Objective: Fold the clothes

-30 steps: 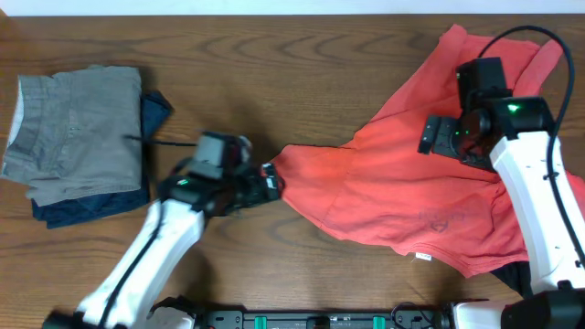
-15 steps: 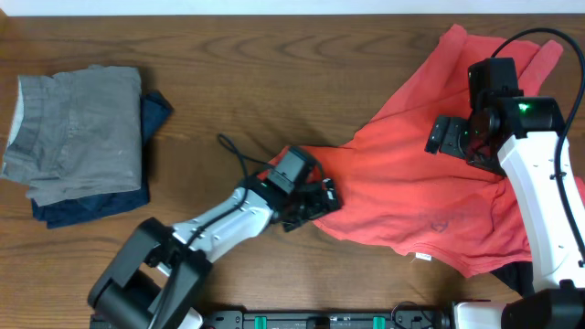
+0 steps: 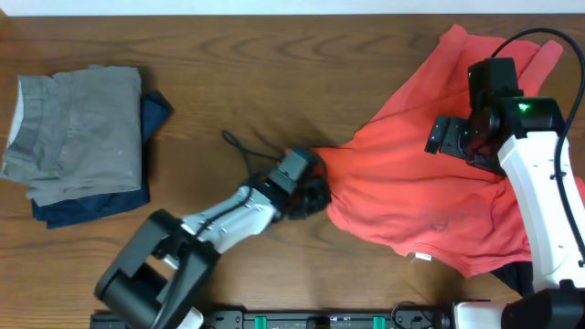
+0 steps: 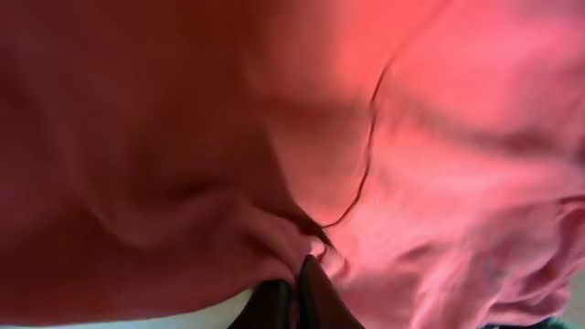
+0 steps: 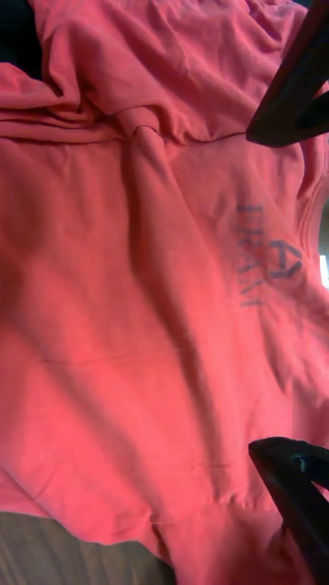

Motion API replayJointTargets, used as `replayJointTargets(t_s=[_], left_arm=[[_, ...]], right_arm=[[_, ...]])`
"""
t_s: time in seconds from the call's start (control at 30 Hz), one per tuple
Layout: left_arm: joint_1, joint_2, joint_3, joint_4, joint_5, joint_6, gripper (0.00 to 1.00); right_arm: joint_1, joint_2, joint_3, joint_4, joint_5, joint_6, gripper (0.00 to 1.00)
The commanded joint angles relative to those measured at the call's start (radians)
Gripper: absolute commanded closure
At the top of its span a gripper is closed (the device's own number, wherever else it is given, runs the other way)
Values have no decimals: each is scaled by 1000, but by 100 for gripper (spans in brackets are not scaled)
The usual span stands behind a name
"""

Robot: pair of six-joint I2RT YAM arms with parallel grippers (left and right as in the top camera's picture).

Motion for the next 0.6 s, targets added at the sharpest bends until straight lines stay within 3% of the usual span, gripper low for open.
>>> replayJointTargets(t_s=[0.0, 0.33, 0.37, 0.4, 0.43, 0.47, 0.5, 0.57], left_arm=[[143, -132, 51, 5, 8, 133, 94], [700, -378, 244, 3, 19, 174, 94], [729, -378, 244, -13, 20, 174, 87], [753, -373, 243, -52, 19, 174, 68], [768, -366, 243, -111, 19, 175, 31], [771, -357, 243, -168, 19, 180, 7], [771, -347, 243, -216, 19, 193, 2], [755, -318, 243, -320, 19, 214, 2]], right_arm=[[-31, -16, -1, -1, 8, 14, 1], [-108, -15, -2, -6, 6, -30, 1], [-108, -15, -2, -9, 6, -42, 1], [-108, -15, -2, -11, 6, -58, 1], [-108, -15, -2, -13, 6, -65, 1], [-108, -15, -2, -16, 8, -68, 1], [-108, -14, -2, -19, 7, -72, 1], [-108, -14, -3, -19, 8, -75, 1]])
